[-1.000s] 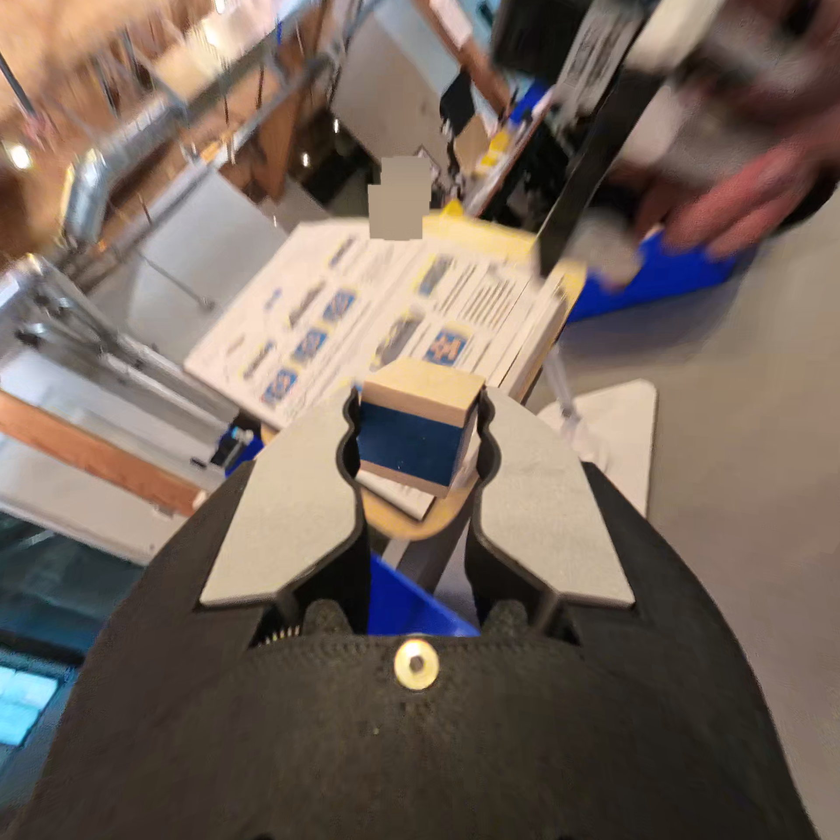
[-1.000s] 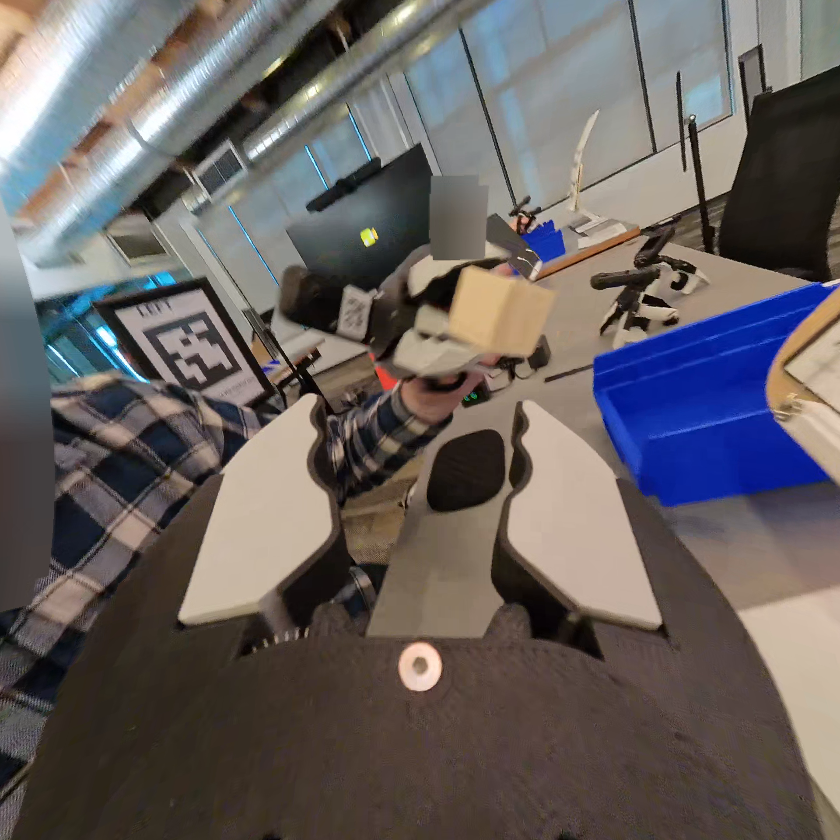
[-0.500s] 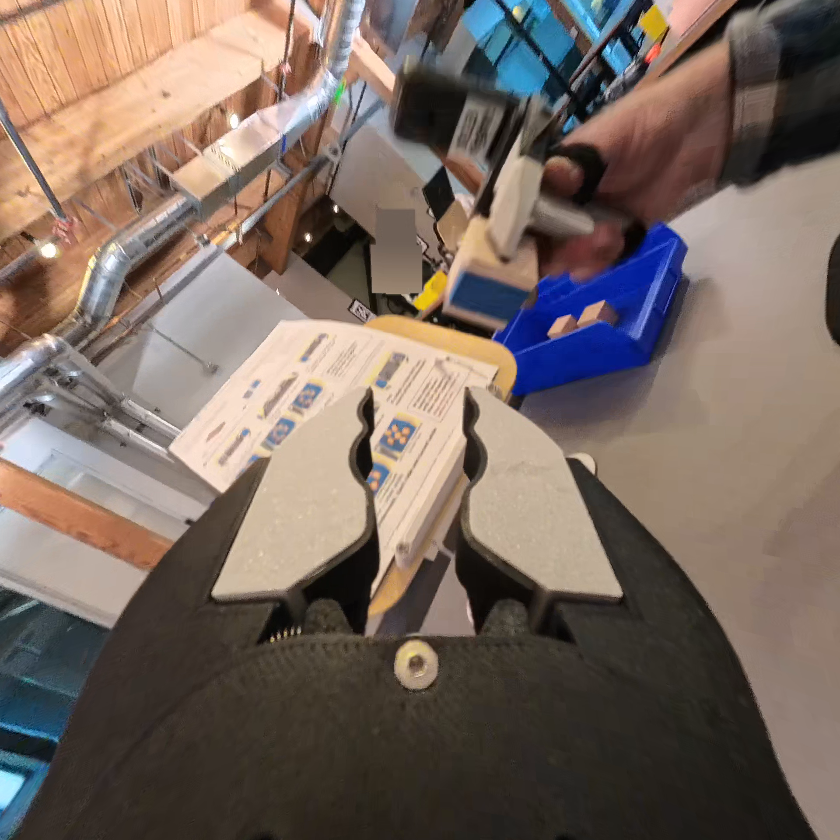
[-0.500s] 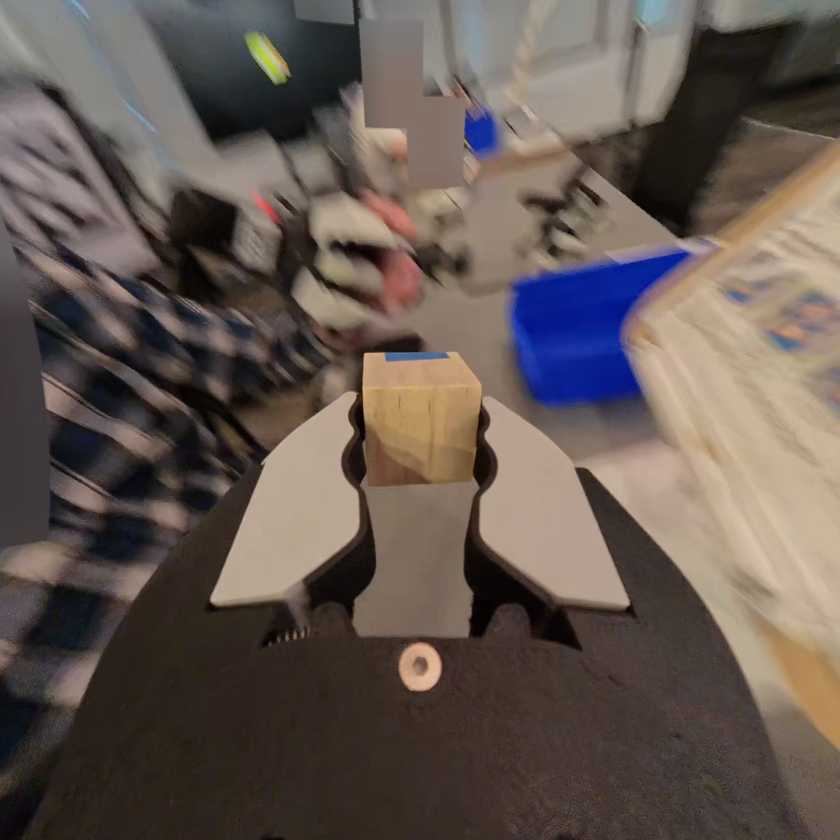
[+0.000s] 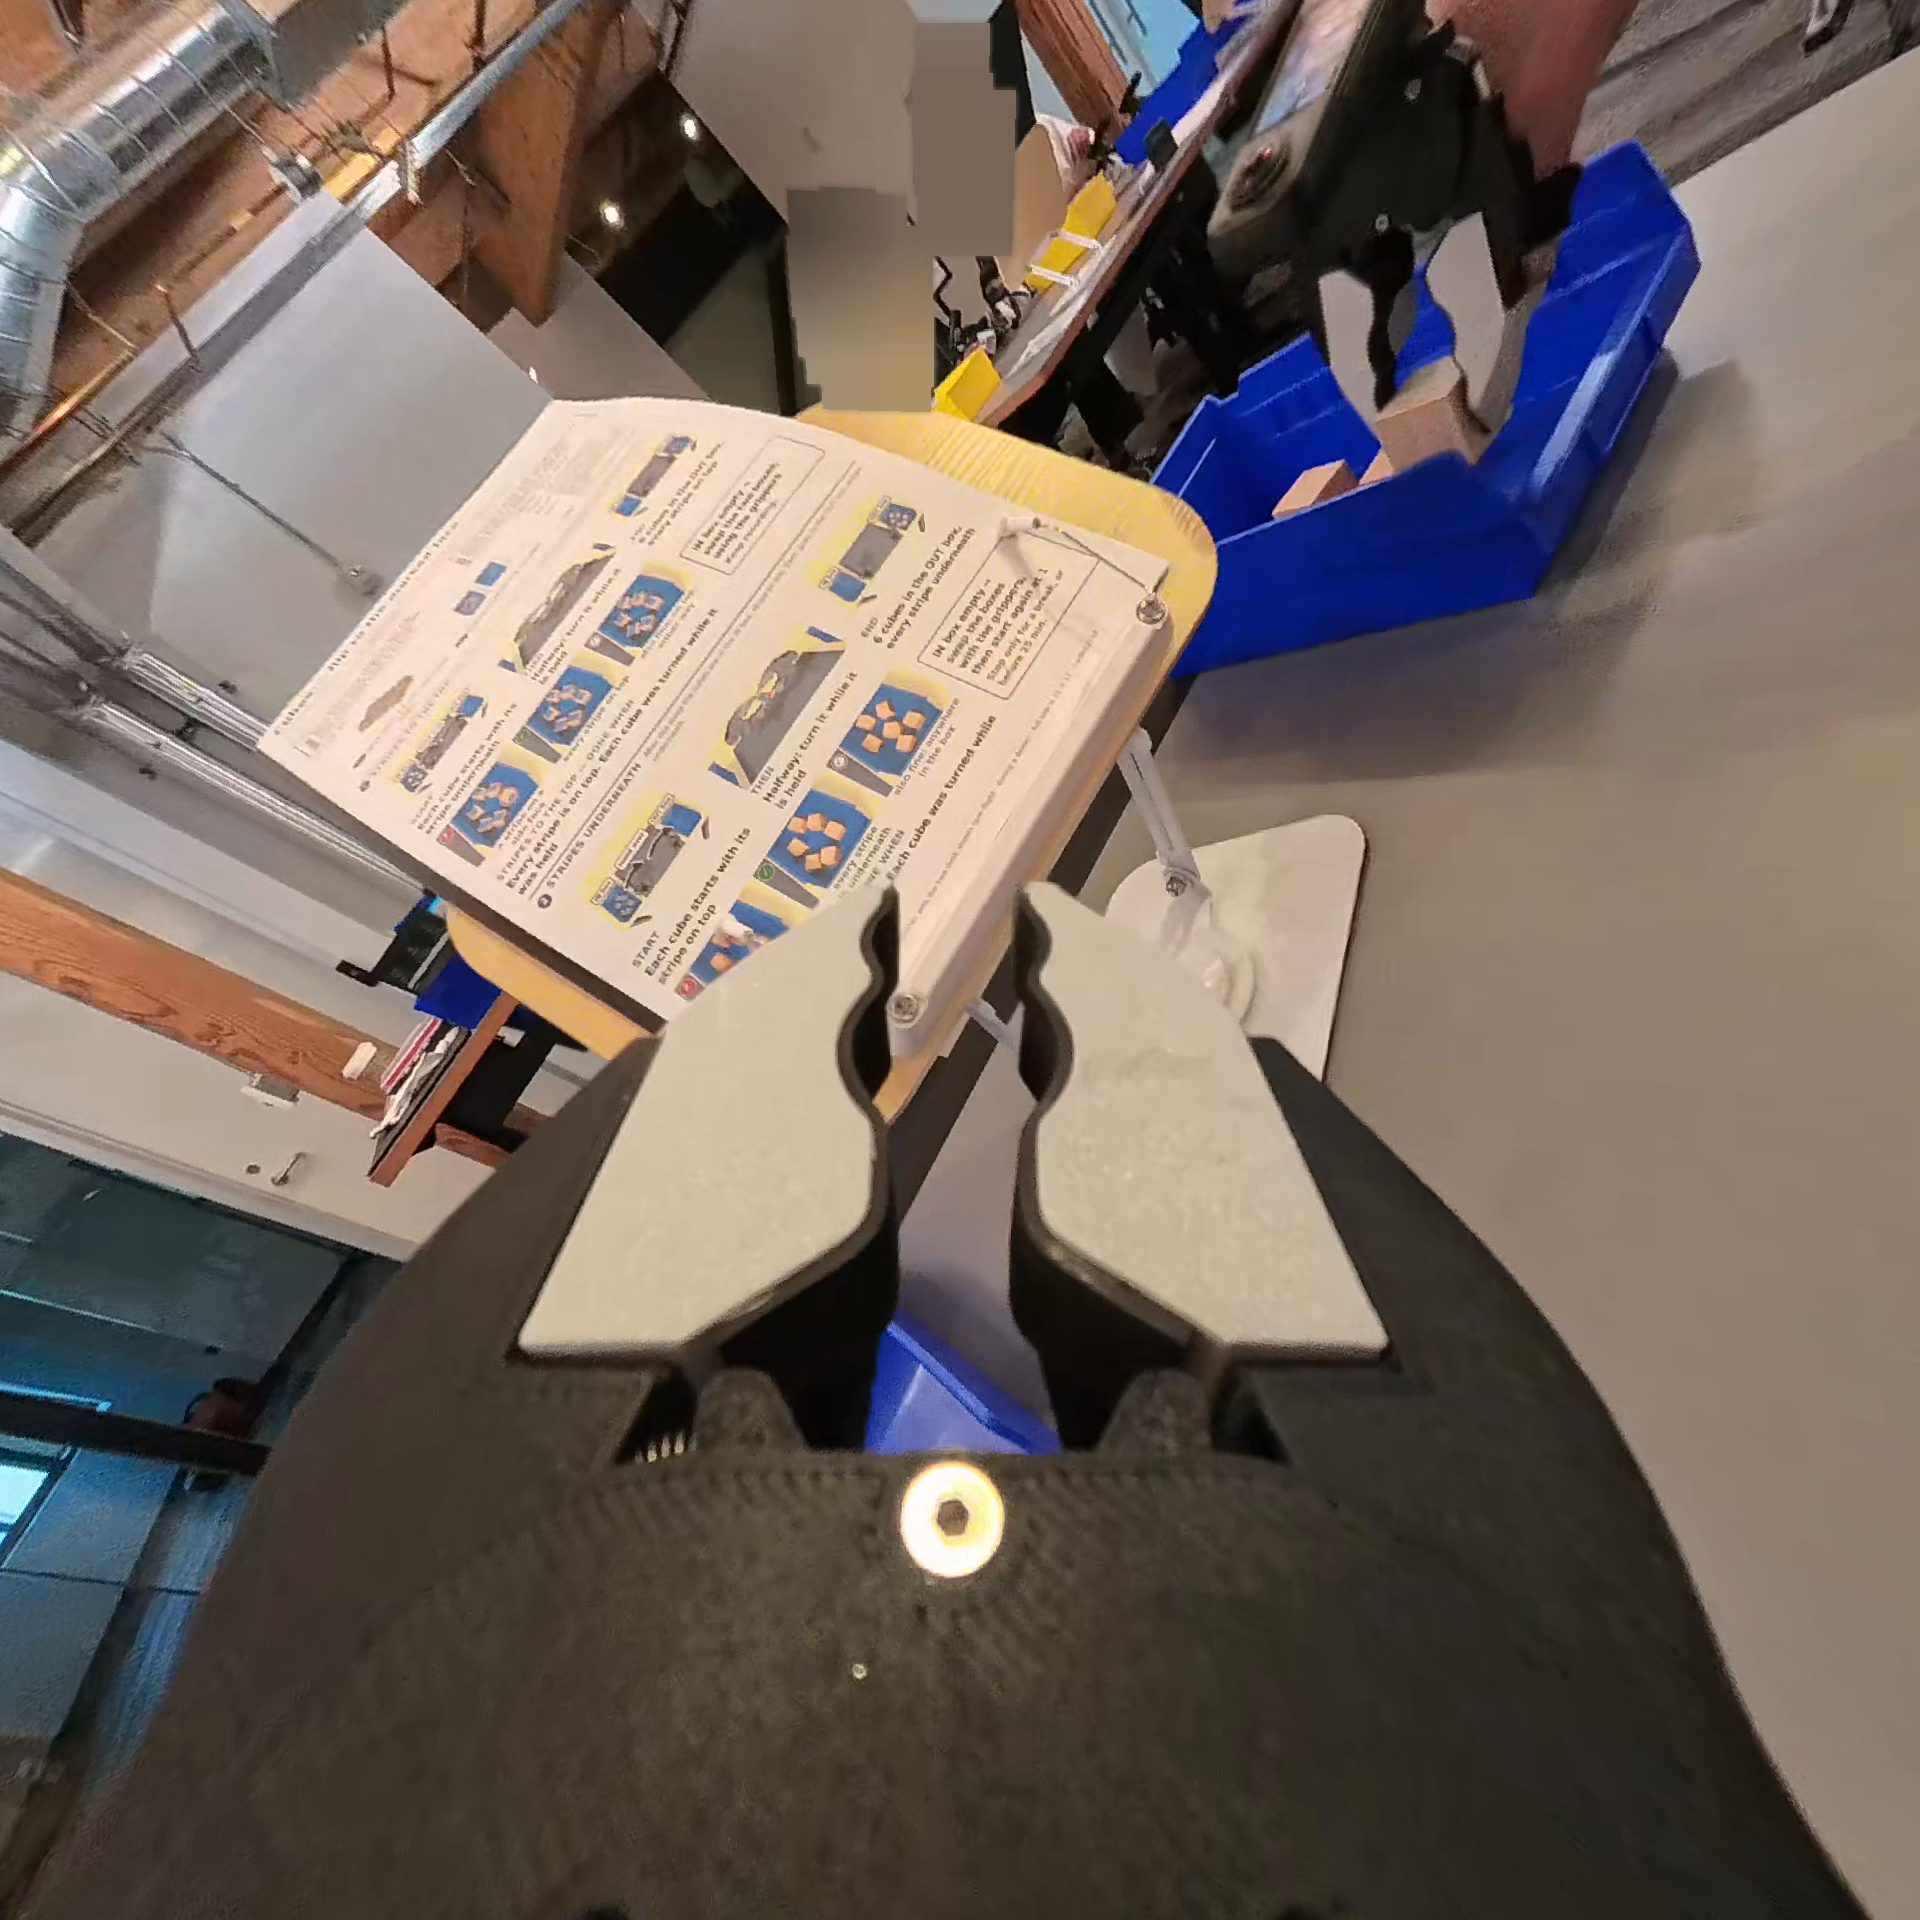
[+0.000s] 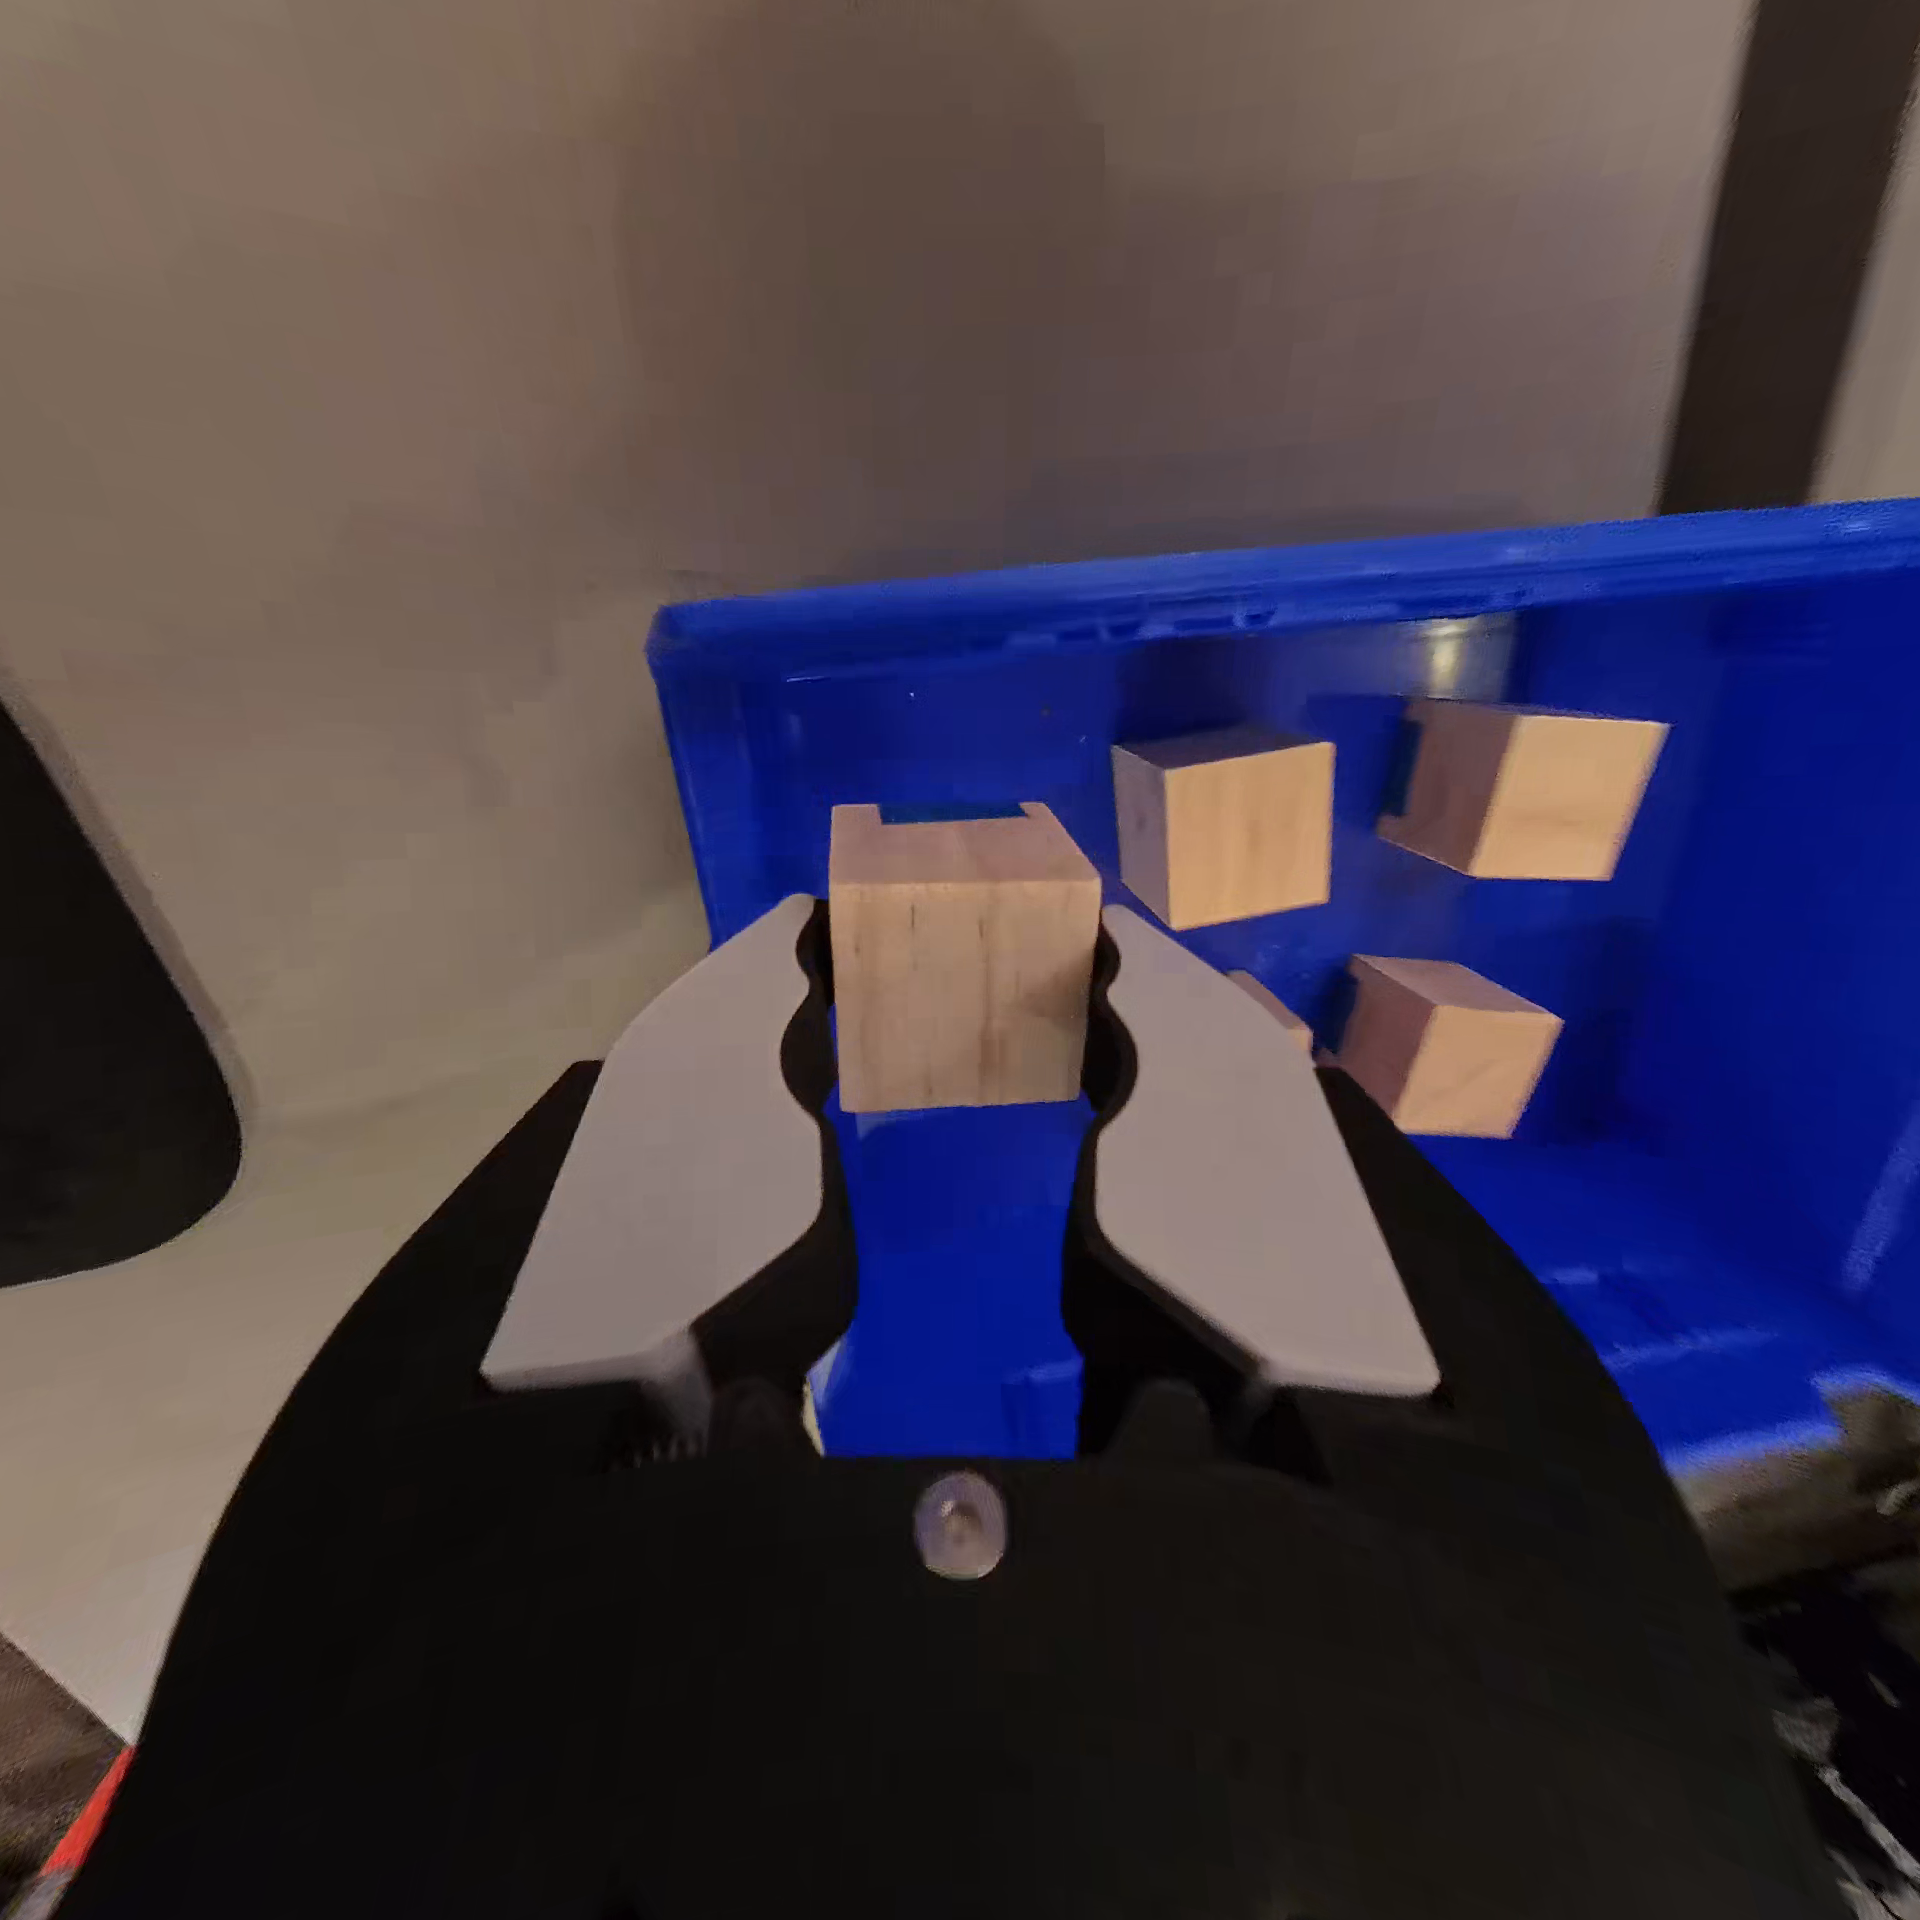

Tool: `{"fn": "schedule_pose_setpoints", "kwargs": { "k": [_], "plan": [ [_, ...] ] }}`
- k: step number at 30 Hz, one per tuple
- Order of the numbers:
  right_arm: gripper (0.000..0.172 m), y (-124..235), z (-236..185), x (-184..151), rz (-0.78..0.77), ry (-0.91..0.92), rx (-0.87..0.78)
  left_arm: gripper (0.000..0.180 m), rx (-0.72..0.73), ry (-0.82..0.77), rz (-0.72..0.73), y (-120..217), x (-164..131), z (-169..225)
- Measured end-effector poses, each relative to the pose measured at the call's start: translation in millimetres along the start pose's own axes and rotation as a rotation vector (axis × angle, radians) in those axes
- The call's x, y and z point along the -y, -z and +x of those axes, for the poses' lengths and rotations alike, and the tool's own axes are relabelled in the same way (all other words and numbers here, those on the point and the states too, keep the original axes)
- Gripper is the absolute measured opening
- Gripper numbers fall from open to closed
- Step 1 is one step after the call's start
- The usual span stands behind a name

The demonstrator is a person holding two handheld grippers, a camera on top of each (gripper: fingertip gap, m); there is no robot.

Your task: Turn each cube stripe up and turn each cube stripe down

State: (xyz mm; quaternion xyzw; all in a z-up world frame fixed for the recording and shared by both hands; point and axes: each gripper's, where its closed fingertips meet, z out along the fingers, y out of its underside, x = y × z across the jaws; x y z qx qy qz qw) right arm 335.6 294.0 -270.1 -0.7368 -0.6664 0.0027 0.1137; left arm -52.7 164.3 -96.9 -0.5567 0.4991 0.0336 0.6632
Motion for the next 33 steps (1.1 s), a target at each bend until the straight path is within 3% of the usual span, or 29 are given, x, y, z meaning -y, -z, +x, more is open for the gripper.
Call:
{"fn": "schedule_pose_setpoints", "kwargs": {
  "k": [8, 10, 14, 19, 24, 29, 31, 33],
  "plan": [
    [0.048, -51.4, -1.1, -8.9, -0.029, 0.007, 0.089, 0.022, -0.034, -0.021, -0.055, -5.5, -14.6, 5.5],
    [0.066, -47.1, 5.0, -9.2, -0.038, -0.004, 0.05, 0.023, -0.031, -0.032, -0.072, -6.8, -19.3, 3.1],
    [0.071, -11.3, 0.1, 9.0, 0.08, -0.018, 0.022, 0.028, -0.005, -0.057, -0.15, -8.6, -47.3, -18.9],
    [0.061, 43.6, -34.2, 52.2, 0.259, 0.044, -0.047, 0.038, -0.021, -0.048, -0.334, -25.4, -129.7, -75.6],
    [0.054, 65.1, -90.3, 90.9, 0.357, 0.15, -0.032, 0.056, -0.197, -0.108, -0.7, -51.9, -265.0, -118.7],
    [0.053, 65.3, -126.4, 114.1, 0.379, 0.211, 0.025, 0.069, -0.457, -0.155, -0.957, -67.2, -368.1, -119.4],
    [0.053, 63.6, -131.9, 120.7, 0.39, 0.218, 0.049, 0.073, -0.544, -0.161, -1.044, -67.1, -395.5, -114.8],
    [0.052, 61.2, -135.0, 125.4, 0.393, 0.226, 0.068, 0.065, -0.614, -0.201, -1.101, -67.7, -411.5, -108.7]
  ]
}}
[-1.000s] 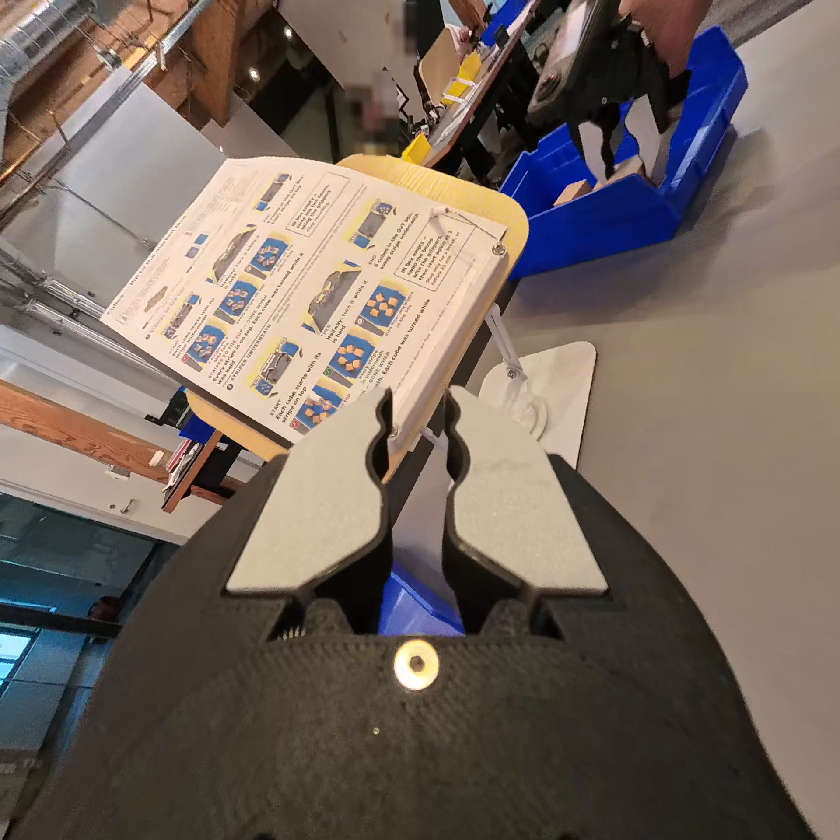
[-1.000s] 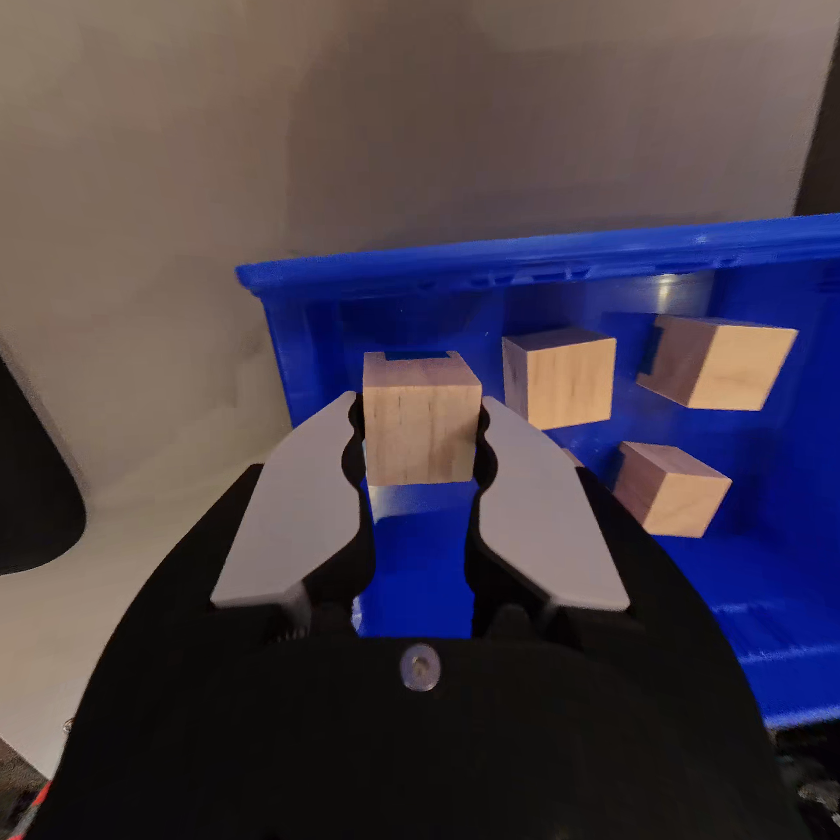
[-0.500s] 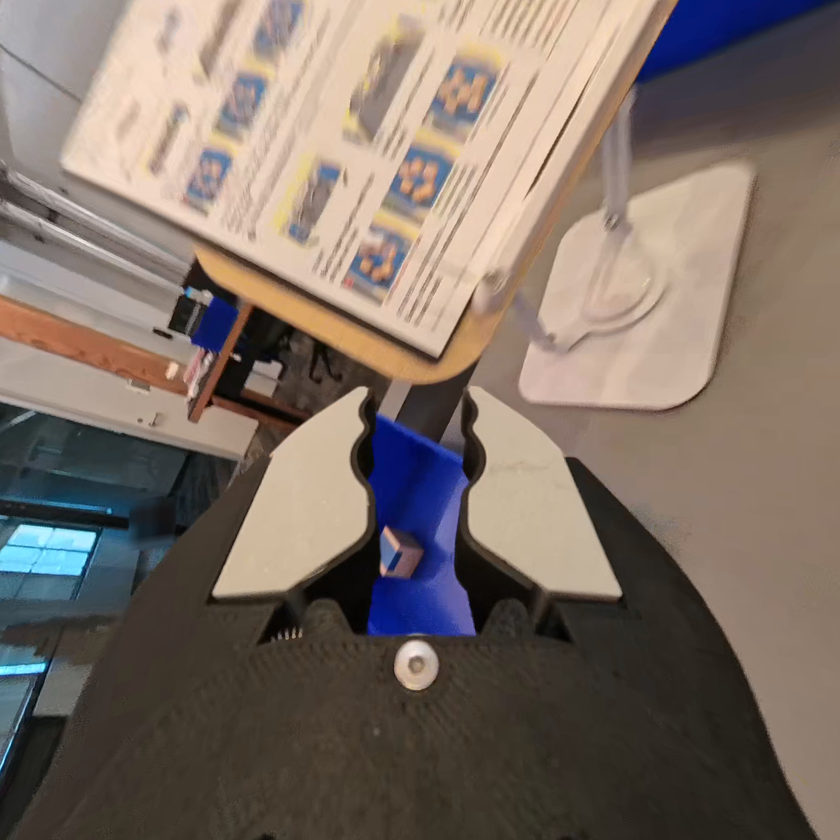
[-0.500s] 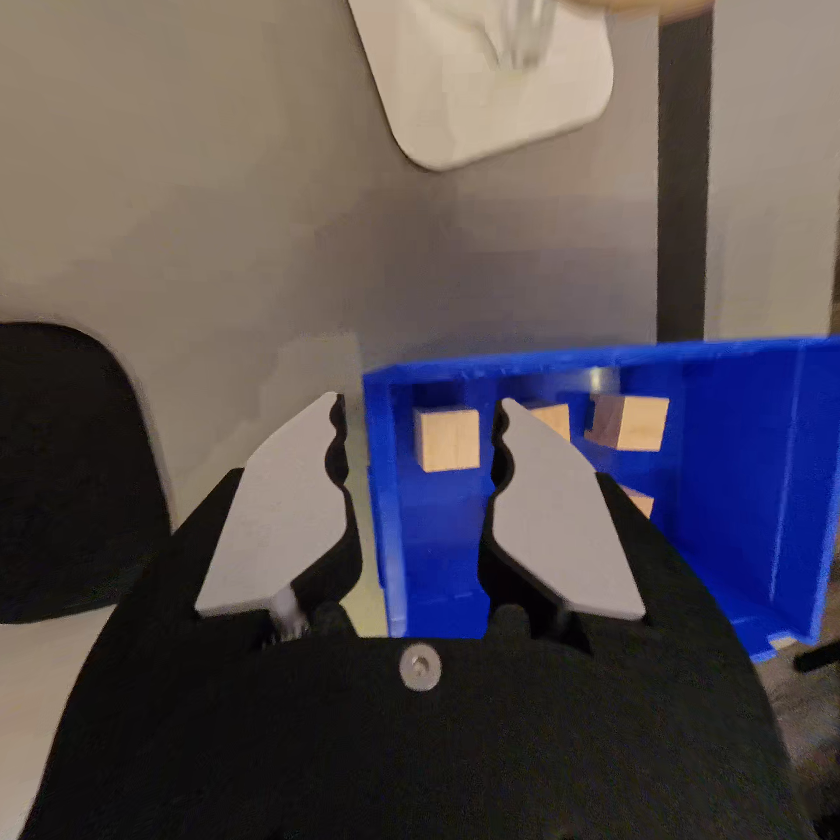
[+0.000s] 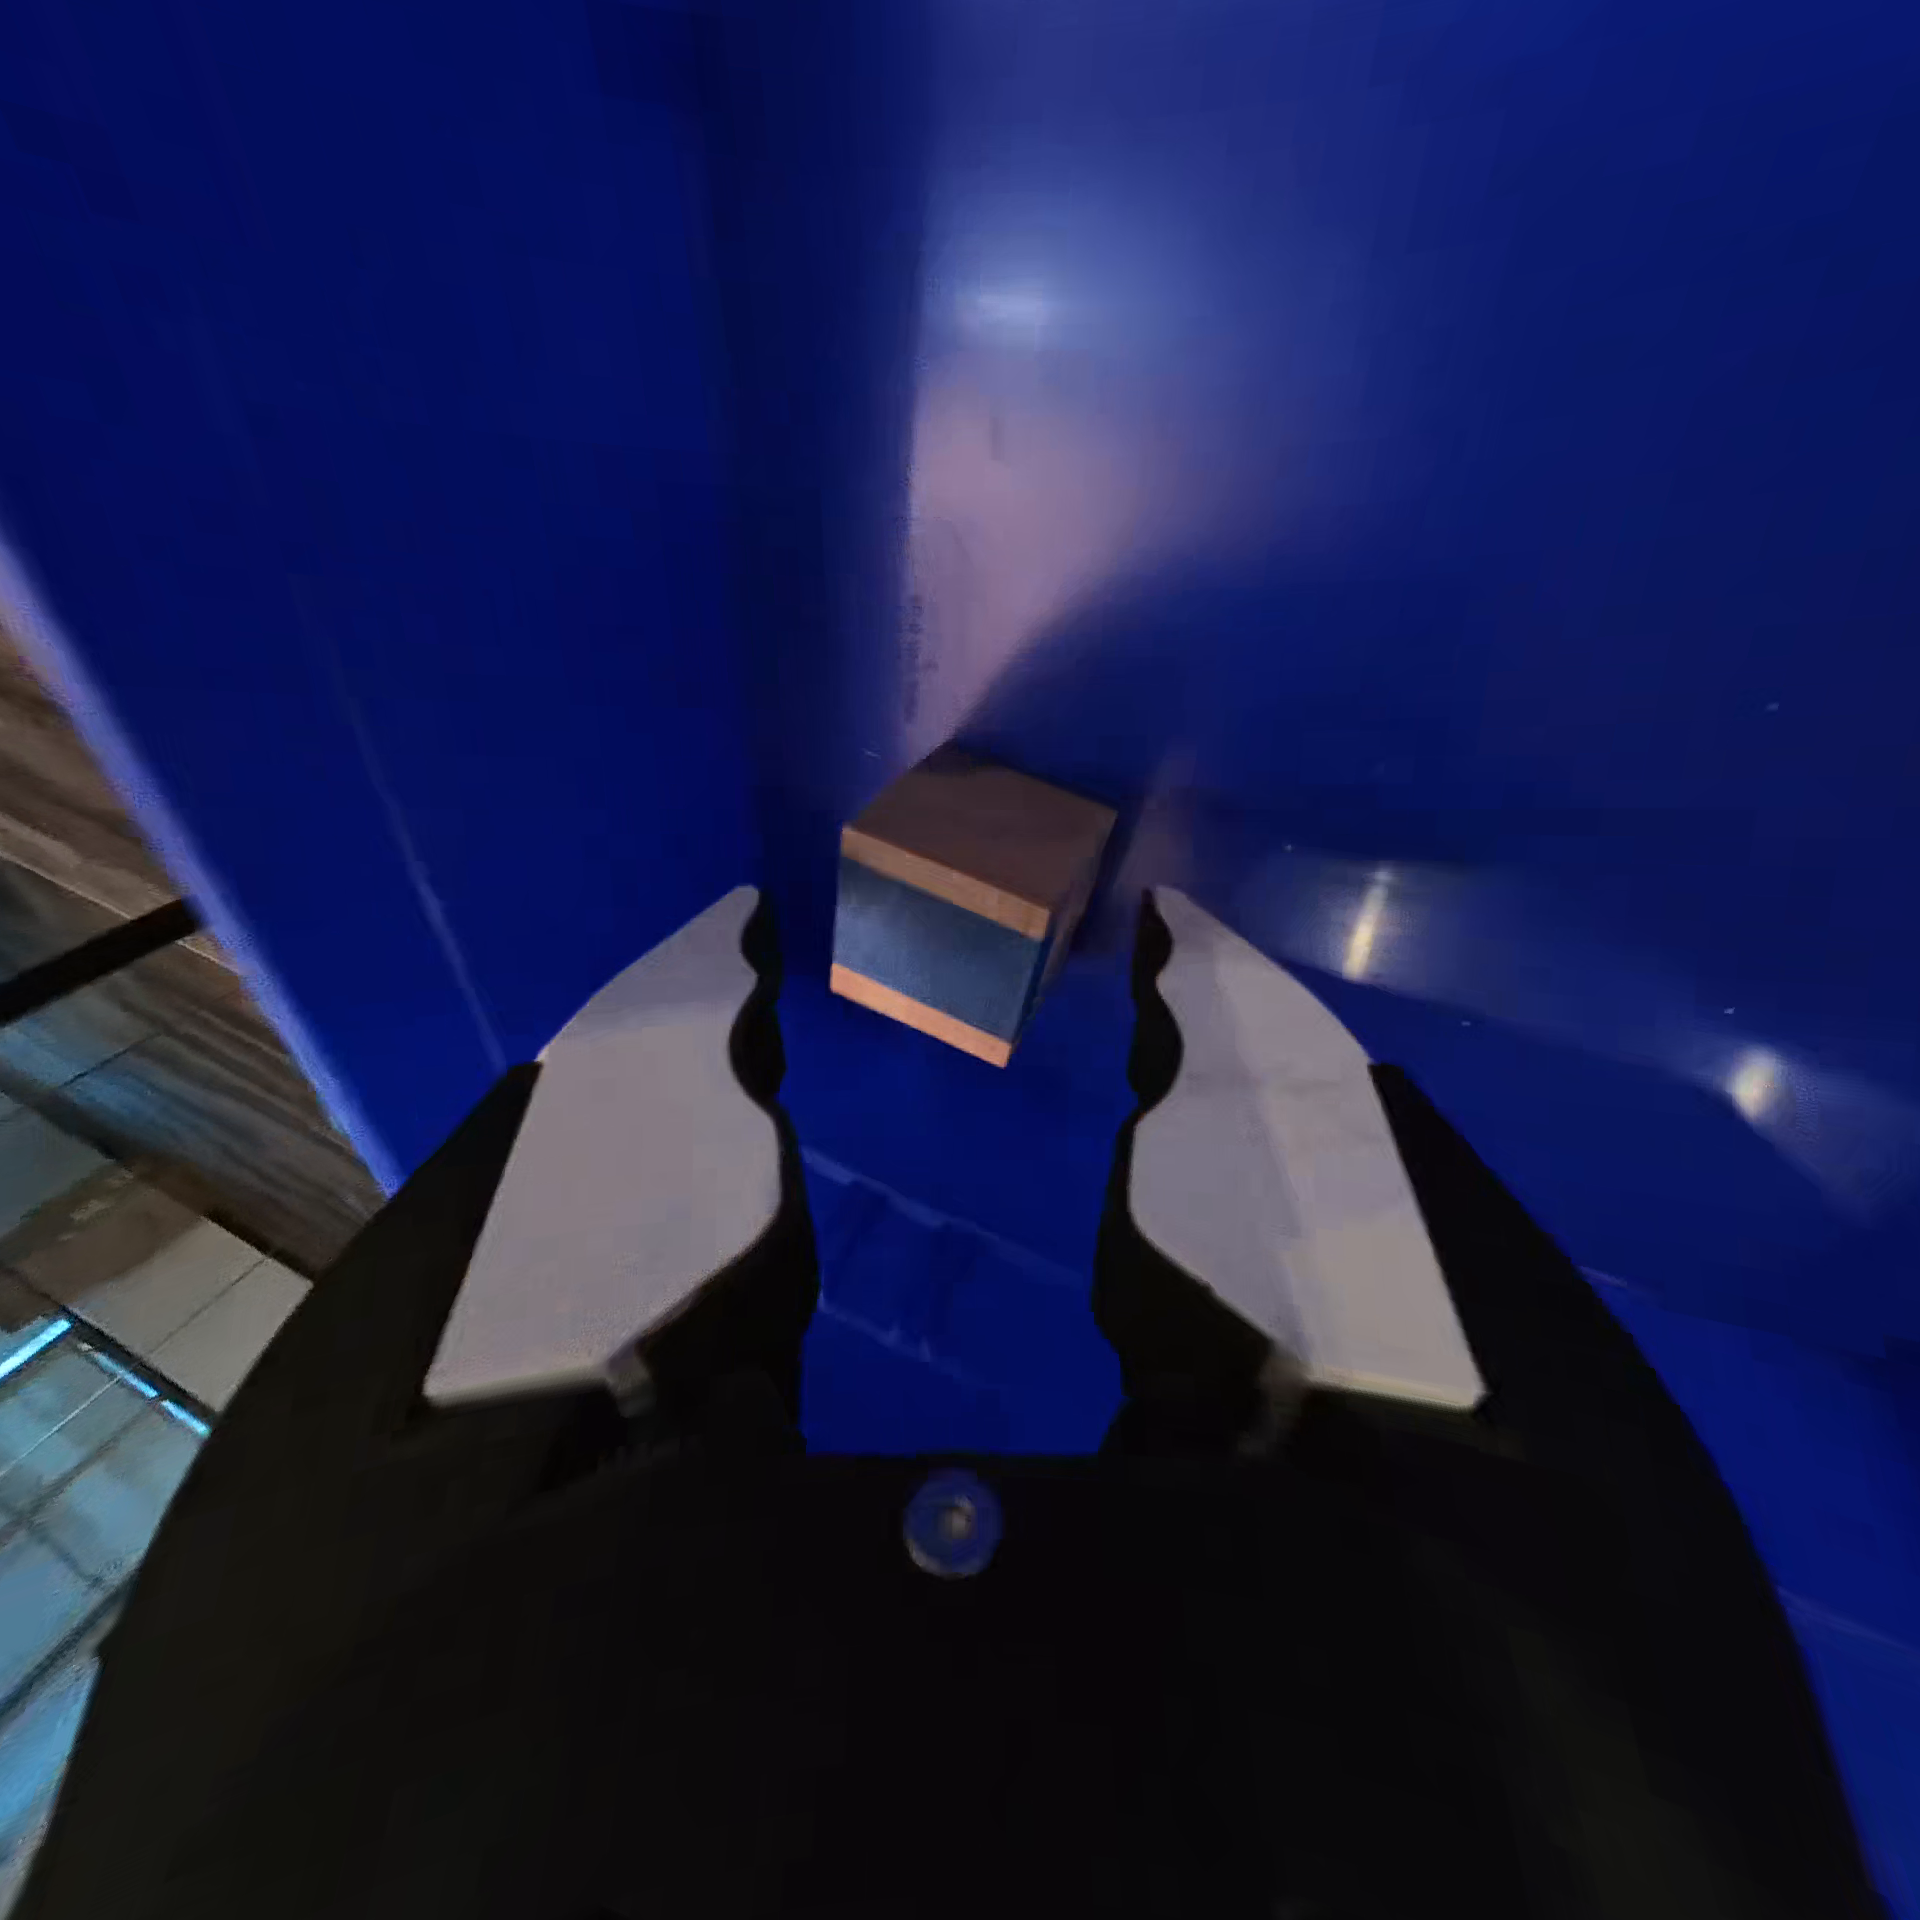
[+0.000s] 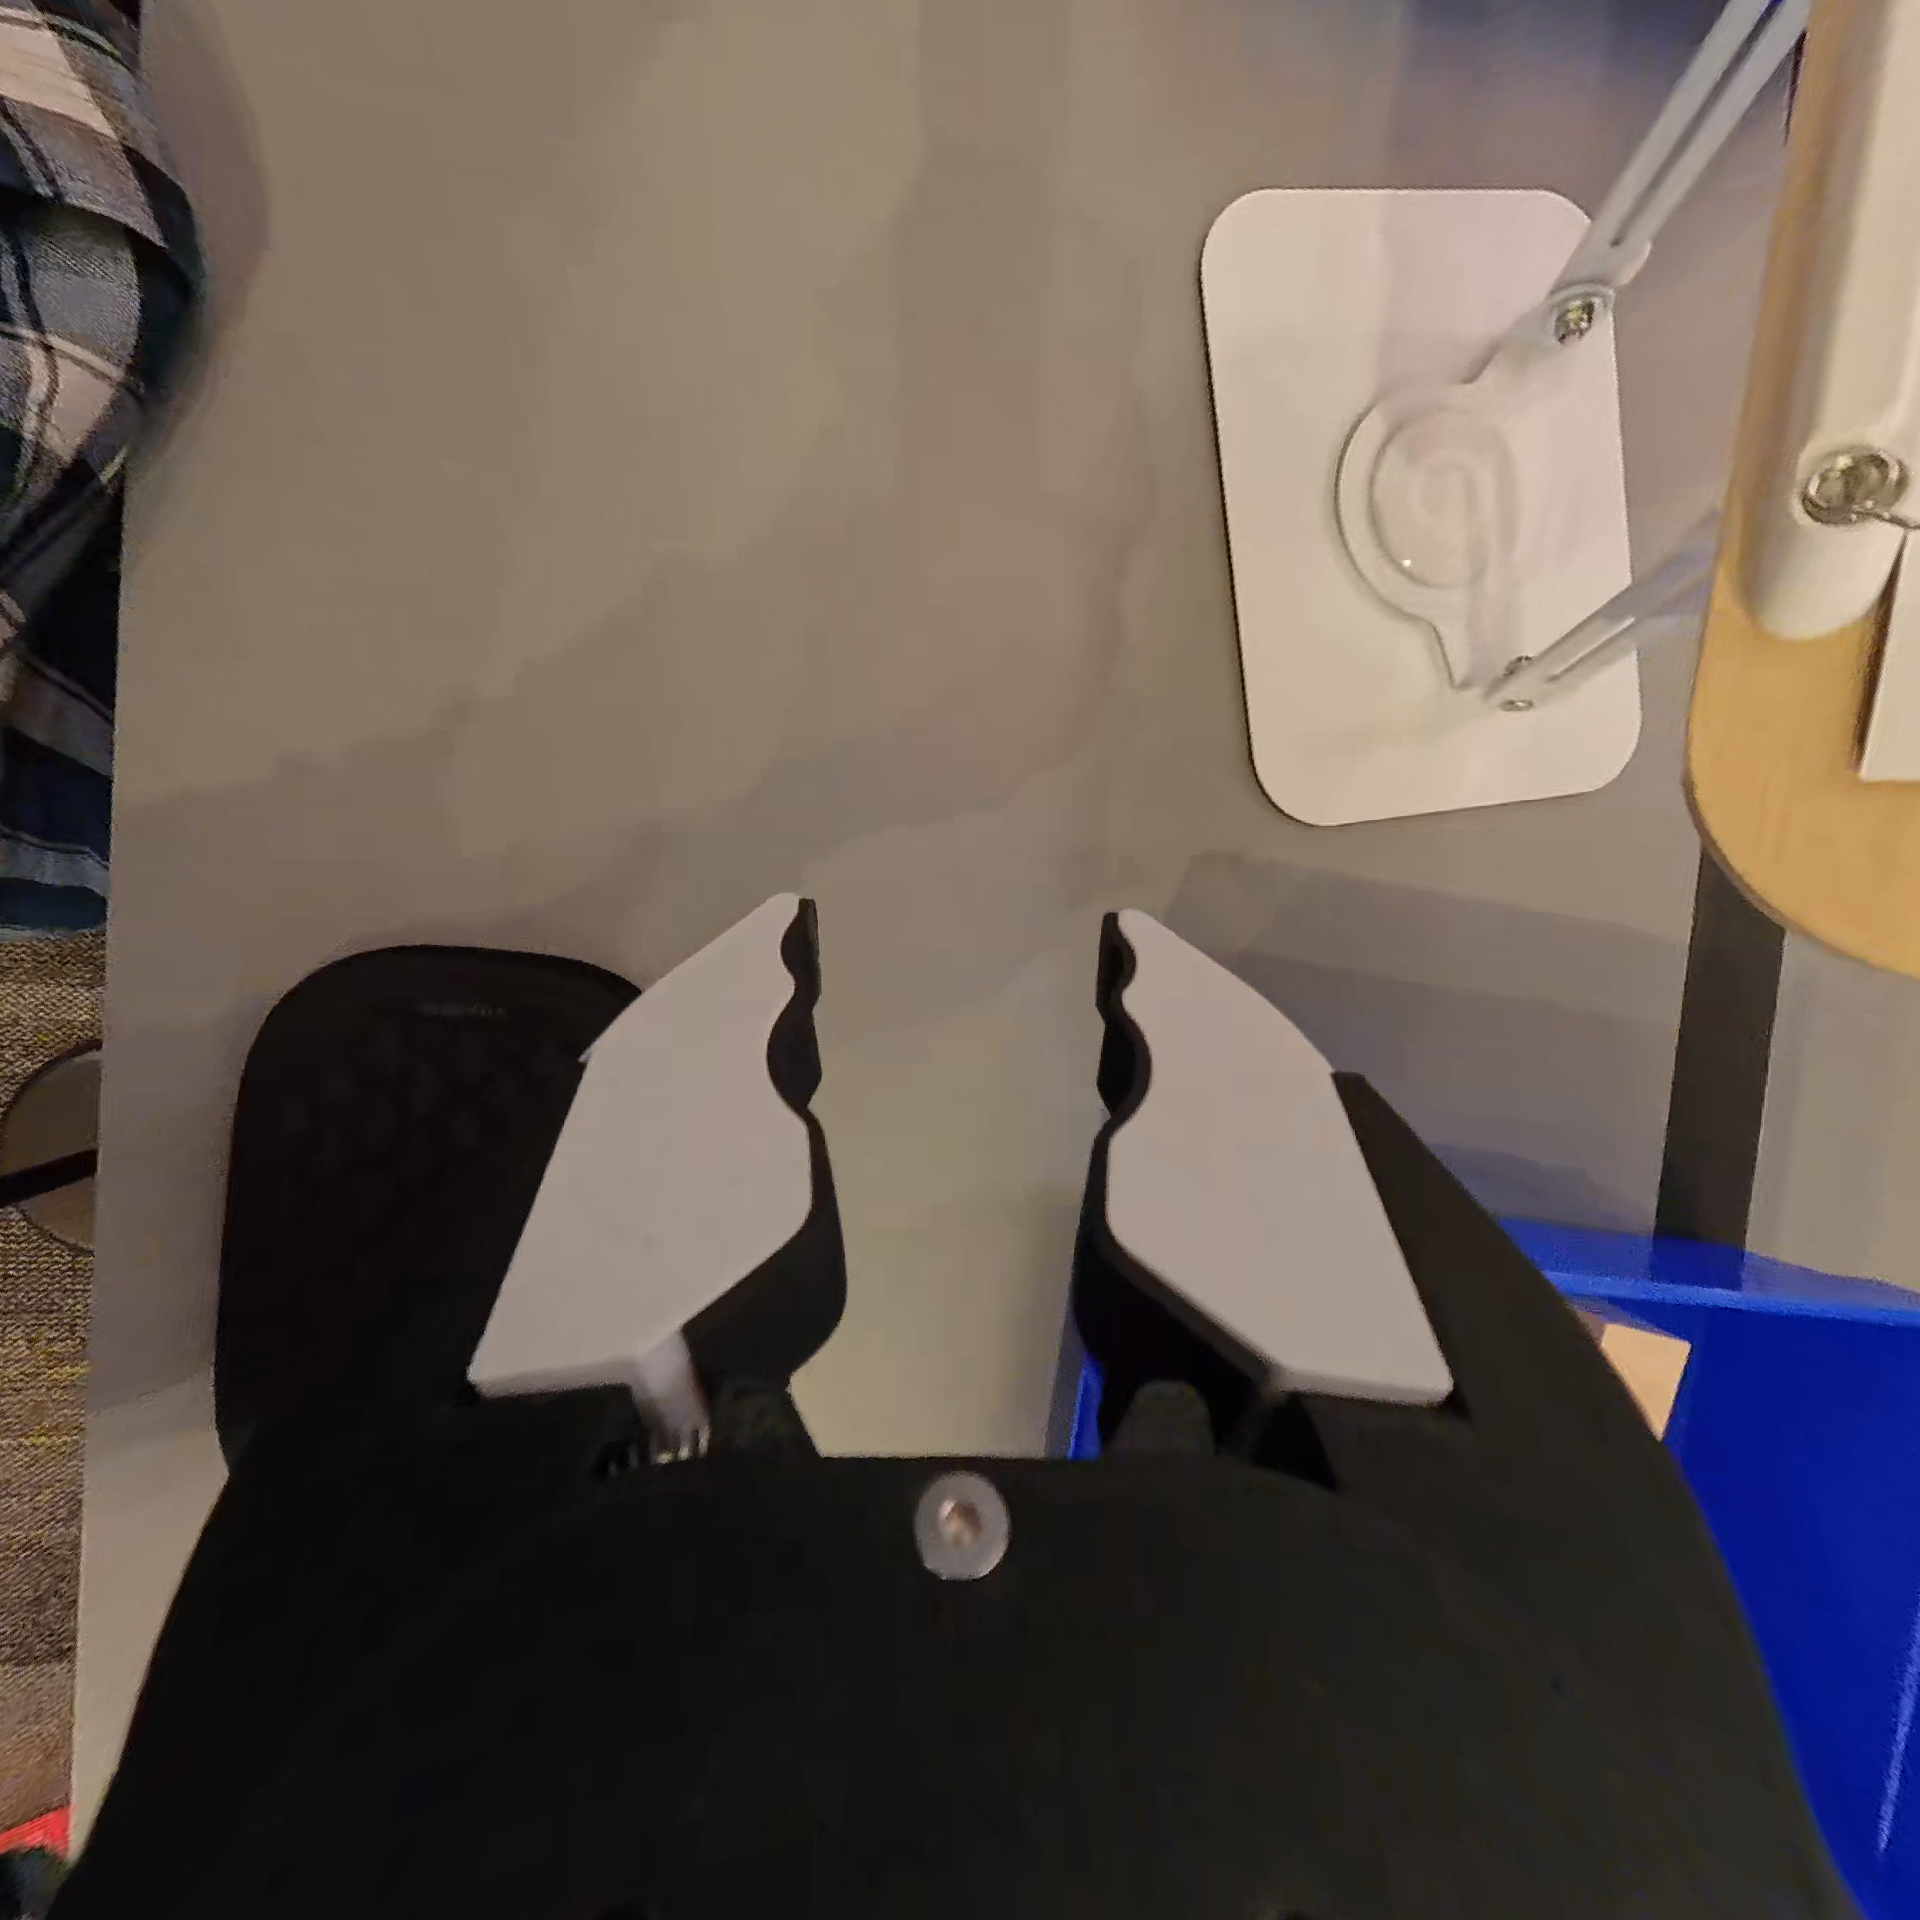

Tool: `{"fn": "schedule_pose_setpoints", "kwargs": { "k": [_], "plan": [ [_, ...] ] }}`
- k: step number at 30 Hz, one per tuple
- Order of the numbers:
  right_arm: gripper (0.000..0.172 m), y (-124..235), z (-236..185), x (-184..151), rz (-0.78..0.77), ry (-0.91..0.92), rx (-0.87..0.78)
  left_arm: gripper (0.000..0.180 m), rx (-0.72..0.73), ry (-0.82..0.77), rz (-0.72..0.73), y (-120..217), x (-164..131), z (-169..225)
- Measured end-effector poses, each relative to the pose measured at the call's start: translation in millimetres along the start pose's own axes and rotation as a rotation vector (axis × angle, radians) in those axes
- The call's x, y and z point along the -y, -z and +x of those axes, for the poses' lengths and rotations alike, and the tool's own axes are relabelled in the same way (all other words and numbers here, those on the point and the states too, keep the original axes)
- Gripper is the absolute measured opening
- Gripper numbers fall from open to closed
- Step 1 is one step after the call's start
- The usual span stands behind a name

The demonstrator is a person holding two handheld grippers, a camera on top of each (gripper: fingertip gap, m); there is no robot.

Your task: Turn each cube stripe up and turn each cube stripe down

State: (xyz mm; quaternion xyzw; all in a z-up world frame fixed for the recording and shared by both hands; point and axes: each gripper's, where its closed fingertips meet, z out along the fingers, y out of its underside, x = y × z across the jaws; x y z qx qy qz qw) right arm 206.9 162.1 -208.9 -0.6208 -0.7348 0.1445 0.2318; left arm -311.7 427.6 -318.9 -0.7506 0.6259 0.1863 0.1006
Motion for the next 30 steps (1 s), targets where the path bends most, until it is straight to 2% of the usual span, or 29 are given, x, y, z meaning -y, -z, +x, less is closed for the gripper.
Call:
{"fn": "schedule_pose_setpoints", "kwargs": {
  "k": [2, 3, 5, 8, 10, 13, 15, 17, 20, 25, 26, 28, 30],
  "plan": [
    [0.052, -4.6, 0.3, 3.5, 0.001, 0.009, 0.009, 0.062, -0.057, -0.012, -0.061, -16.3, -3.7, 6.2],
    [0.052, -6.6, -0.4, 6.4, 0.009, 0.011, 0.018, 0.053, -0.026, -0.006, -0.077, -20.1, -4.0, 1.2],
    [0.052, -8.7, -0.5, 17.1, 0.047, 0.016, 0.019, 0.052, -0.019, 0.031, -0.093, -18.2, -5.1, -1.9],
    [0.052, -7.9, -1.7, 48.2, 0.173, -0.011, 0.026, 0.05, 0.093, 0.107, 0.044, 9.6, 5.7, -8.5],
    [0.053, -5.2, -5.8, 78.8, 0.31, -0.042, 0.064, 0.05, 0.201, 0.183, 0.201, 50.5, 19.4, -8.1],
    [0.06, 1.5, -6.4, 128.4, 0.535, -0.11, 0.12, 0.05, 0.397, 0.257, 0.453, 136.4, 47.0, 9.4],
    [0.059, 7.3, -0.3, 160.6, 0.692, -0.182, 0.136, 0.049, 0.518, 0.284, 0.631, 199.6, 70.9, 33.6],
    [0.074, 11.9, 1.9, 189.8, 0.83, -0.256, 0.211, 0.049, 0.61, 0.302, 0.808, 258.7, 98.6, 65.3],
    [0.083, 14.9, 14.9, 219.9, 0.959, -0.387, 0.267, 0.049, 0.707, 0.238, 0.982, 325.4, 145.4, 121.9],
    [0.08, 12.0, 20.0, 247.0, 1.041, -0.508, 0.373, 0.049, 0.766, 0.077, 1.131, 387.6, 213.9, 195.0],
    [0.075, 12.0, 15.9, 250.8, 1.049, -0.518, 0.412, 0.049, 0.775, 0.06, 1.147, 394.6, 223.0, 203.0],
    [0.045, 17.7, 3.6, 255.4, 1.064, -0.506, 0.49, 0.049, 0.773, 0.02, 1.156, 400.9, 237.8, 215.3],
    [0.044, 24.4, -2.8, 252.4, 1.051, -0.477, 0.478, 0.048, 0.806, 0.004, 1.18, 407.6, 243.4, 220.8]
  ]
}}
